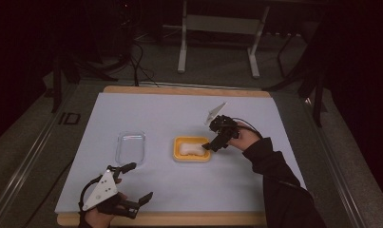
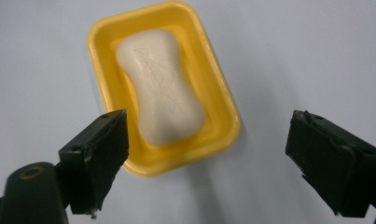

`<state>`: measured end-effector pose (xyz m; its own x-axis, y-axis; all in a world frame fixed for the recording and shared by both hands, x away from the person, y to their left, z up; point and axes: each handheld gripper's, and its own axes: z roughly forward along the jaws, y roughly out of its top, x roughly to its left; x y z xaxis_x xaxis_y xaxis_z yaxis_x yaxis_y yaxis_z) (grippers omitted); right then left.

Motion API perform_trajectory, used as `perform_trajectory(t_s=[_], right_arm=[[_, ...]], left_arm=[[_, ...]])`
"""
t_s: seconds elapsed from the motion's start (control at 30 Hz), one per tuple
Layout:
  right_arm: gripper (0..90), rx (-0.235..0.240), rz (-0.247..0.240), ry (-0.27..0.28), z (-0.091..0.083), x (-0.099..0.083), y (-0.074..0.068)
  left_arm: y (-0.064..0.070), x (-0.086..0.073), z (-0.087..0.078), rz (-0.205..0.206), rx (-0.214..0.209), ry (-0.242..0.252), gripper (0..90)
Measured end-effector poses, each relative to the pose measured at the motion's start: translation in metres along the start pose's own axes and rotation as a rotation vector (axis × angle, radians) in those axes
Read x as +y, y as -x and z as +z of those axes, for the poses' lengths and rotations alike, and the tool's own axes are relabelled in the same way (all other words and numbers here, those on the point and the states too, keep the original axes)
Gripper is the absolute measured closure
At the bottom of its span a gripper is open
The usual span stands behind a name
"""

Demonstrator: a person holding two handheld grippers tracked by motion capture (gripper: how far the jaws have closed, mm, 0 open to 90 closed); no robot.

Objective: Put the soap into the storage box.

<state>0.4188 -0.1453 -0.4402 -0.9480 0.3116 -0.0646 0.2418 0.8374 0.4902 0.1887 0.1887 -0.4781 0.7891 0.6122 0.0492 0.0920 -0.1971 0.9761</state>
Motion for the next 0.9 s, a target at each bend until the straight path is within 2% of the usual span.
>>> perform_trajectory(t_s=[0.27, 0.53, 0.87, 0.9], right_arm=[[13.3, -0.062, 0.091, 0.093, -0.011, -0.025, 0.001], [13.4, -0.098, 0.152, 0.134, -0.023, -0.042, -0.002], [13.5, -0.163, 0.236, 0.178, -0.037, -0.058, -0.019], [13.5, -0.183, 0.247, 0.188, -0.038, -0.060, -0.022]], left_arm=[[0.000, 0.000, 0.000, 0.000, 0.002, -0.002, 1.2], [0.000, 0.000, 0.001, 0.000, 0.003, -0.004, 1.2], [0.000, -0.001, 0.001, 0.000, 0.002, -0.007, 1.1], [0.000, -0.001, 0.001, 0.000, 0.002, -0.006, 1.2]])
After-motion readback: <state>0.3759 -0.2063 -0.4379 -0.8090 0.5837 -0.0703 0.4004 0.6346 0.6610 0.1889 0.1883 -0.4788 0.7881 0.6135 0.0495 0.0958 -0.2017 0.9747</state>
